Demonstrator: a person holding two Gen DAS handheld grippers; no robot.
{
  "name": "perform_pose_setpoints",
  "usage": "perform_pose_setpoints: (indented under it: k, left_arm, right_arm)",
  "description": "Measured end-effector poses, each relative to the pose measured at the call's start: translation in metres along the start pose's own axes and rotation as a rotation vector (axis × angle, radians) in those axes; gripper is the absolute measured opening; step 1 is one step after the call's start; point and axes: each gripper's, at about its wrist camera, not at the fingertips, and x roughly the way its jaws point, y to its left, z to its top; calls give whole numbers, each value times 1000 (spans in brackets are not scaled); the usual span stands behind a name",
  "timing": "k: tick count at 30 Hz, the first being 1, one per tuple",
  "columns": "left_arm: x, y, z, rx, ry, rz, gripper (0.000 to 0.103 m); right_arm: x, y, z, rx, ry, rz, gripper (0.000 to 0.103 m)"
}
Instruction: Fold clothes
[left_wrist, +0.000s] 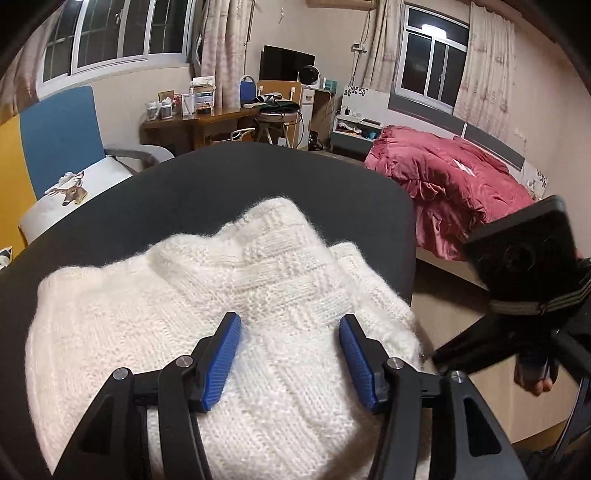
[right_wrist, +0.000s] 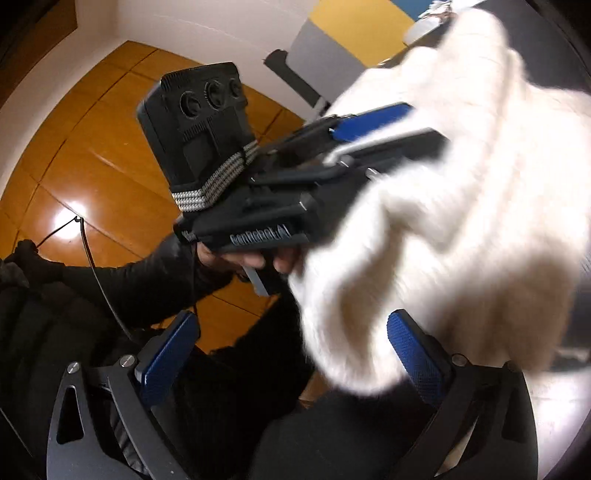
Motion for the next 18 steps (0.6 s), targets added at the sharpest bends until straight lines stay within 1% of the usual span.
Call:
perform_pose_setpoints:
  k: [2,3,4,6,8,9,11,12,14,16,18]
  left_arm:
    - [-5,5,3,-30,-17,-31,55]
    - [-11,10,4,-73,-31,-72,55]
    - [-16,24,5,-164,-61,-139,55]
    - [-25,48,3,-327,-109,-240,55]
    - [-29,67,-1,-430,-135,-307,54]
    - [-28,71,-2,-436,-129,-318,54]
    - [-24,68,-2,-399,-97,-345,54]
    - [-22,66,-2,-375,-84,-352,54]
    - [-20,64,-3,-349,-70,-378,54]
    - [-19,73,-6,-387,-82,-428,53]
    - [-18,79,-7,-407,-94,-462,53]
  right_arm:
    - [-15,11,-1,-36,-38,-59,103]
    - [-23,18,0,-62,-67,-91,103]
    - [-29,24,2,-79,-88,-108,103]
    - [-37,35,5,-116,-113,-133,103]
    - [-34,45,10,-163,-122,-178,103]
    - [-30,48,12,-174,-119,-180,103]
    - [-16,52,17,-181,-120,-161,103]
    - [-12,51,19,-167,-127,-138,103]
    - [-11,44,17,-93,-155,-88,103]
    - [-12,36,18,7,-237,-49,103]
    - [-18,27,18,110,-325,2,103]
